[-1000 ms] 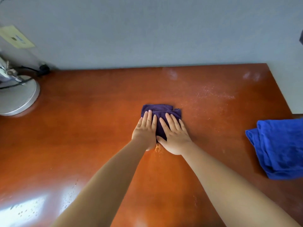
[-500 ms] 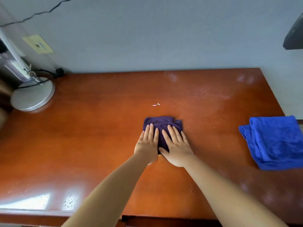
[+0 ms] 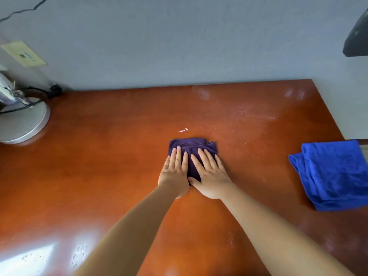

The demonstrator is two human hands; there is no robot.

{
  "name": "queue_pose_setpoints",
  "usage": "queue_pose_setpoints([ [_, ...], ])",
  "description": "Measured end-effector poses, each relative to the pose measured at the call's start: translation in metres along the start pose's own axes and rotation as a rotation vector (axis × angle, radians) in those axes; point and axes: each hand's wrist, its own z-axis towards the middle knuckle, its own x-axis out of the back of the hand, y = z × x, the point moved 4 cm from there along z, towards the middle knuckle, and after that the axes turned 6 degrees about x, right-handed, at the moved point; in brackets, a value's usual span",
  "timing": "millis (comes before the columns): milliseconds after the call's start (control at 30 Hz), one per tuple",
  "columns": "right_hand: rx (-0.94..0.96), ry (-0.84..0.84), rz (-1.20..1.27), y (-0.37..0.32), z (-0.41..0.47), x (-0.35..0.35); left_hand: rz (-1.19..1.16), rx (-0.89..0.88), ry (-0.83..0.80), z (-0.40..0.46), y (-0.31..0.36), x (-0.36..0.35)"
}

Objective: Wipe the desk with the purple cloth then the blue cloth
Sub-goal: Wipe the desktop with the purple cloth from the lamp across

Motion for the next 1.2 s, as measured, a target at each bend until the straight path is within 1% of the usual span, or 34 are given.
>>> queue_pose_setpoints([
  [333,-0.039,0.001,0.004,0.018,0.062,0.027,-0.001,-0.014,0.031,0.064,-0.024,0.028],
  [500,-0.045,-0.005,0.003,0.020,0.073,0.032,-0.003,-0.010,0.041,0.072,-0.028,0.033],
  [667,-0.026,-0.002,0.023,0.009,0.052,0.026,0.029,0.001,0.038,0.051,-0.027,0.023],
  [967,0.053,0.019,0.058,-0.023,-0.013,0.009,0.045,0.024,-0.023,-0.027,-0.011,-0.010],
  [1200,0.074,0.174,0.156,-0.034,-0.035,0.016,0.068,-0.001,0.008,-0.053,-0.017,-0.029],
])
